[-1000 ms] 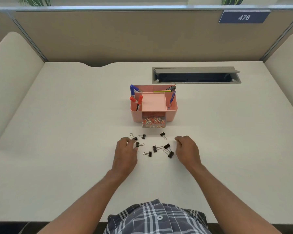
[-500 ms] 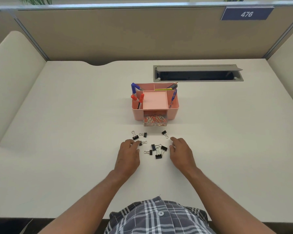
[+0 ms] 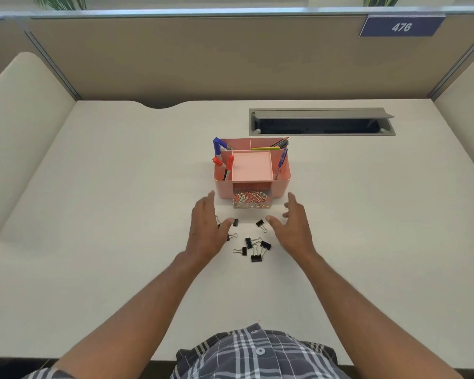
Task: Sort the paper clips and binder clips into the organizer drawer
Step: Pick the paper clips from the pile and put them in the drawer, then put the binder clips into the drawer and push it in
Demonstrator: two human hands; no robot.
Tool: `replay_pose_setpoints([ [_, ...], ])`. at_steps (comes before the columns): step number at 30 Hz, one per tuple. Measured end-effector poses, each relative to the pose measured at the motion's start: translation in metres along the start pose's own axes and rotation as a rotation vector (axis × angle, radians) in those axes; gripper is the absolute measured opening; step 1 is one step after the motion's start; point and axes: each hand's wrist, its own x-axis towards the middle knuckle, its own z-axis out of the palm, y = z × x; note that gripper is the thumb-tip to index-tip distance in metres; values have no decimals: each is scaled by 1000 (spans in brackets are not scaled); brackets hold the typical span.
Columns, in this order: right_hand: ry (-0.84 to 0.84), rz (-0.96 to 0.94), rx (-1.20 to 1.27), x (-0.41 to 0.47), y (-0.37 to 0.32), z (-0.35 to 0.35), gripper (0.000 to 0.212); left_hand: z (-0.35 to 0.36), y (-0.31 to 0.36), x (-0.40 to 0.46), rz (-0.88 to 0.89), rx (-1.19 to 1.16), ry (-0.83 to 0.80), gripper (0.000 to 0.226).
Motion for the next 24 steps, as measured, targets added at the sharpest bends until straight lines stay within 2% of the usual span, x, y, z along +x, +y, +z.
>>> replay_pose_setpoints([
  [3, -57, 43, 53, 22, -9, -11, 105, -1, 7, 29, -112, -110, -68, 103],
  [5, -111, 7, 76, 33, -12, -20, 106, -2, 9, 43, -135, -176, -92, 106],
  [8, -169, -83, 115, 45, -18, -27, 77, -1, 11, 58, -112, -257, -85, 80],
  [10, -152, -65, 130, 49, -23, -26, 64, 1, 11, 64, -114, -281, -88, 68],
  [16, 73, 63, 126, 61, -36, -7, 42, 8, 24, 73, -170, -343, 56, 48],
  [20, 132, 109, 125, 66, -34, -1, 44, 12, 24, 75, -204, -313, 100, 46],
  [24, 112, 210, 88, 56, -17, 1, 68, 14, 10, 66, -295, -223, 84, 63],
])
